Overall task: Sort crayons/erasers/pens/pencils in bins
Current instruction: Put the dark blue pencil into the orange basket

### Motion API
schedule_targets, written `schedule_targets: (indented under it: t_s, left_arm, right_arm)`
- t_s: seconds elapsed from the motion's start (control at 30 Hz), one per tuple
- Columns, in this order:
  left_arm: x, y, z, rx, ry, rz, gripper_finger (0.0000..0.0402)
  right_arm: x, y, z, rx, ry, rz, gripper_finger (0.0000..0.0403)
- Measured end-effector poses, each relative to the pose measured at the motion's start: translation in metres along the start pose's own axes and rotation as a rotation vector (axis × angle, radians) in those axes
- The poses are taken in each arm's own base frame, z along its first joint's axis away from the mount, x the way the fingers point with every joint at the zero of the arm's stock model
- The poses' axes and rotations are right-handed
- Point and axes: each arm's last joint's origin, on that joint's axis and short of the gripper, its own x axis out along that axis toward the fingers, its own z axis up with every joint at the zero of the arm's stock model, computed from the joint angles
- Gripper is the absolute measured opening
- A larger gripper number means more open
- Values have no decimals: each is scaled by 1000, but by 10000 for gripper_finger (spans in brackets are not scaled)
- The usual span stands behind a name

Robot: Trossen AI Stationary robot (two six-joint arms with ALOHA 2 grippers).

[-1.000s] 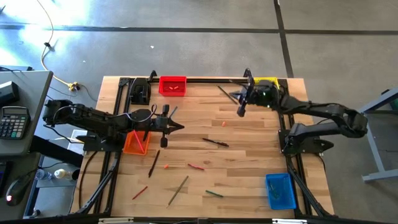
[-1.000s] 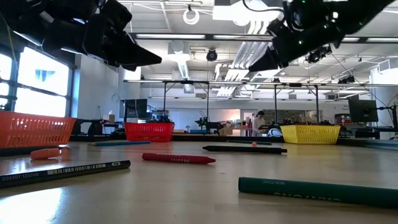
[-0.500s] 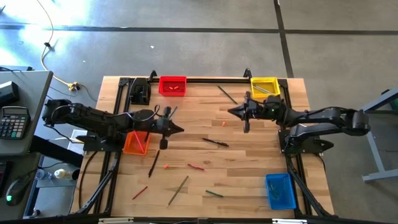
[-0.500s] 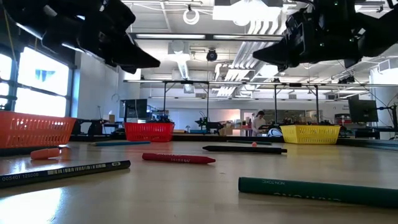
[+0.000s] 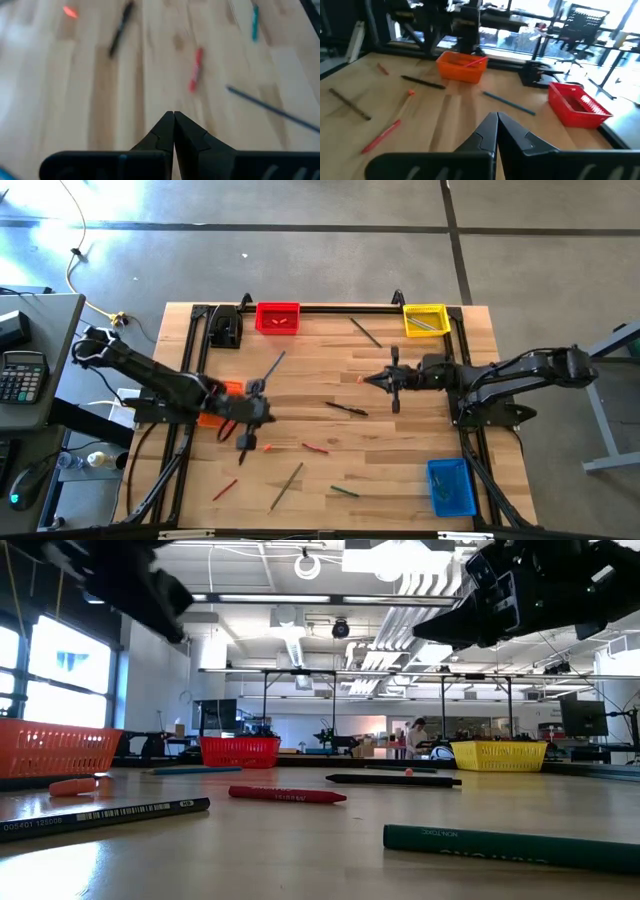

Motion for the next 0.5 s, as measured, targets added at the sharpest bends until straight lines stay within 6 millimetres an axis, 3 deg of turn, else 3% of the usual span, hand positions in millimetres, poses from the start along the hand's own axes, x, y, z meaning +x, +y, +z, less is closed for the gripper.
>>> schedule_targets:
  t_s: [0.23, 0.5]
  left_arm:
    - [-16, -41, -17, -97, 63, -43, 0]
    - [-13, -77, -36, -112, 183, -43, 0]
  right_arm:
    - [0, 21, 2, -18, 14, 8, 0]
    - [-2, 35, 4, -32, 17, 17, 0]
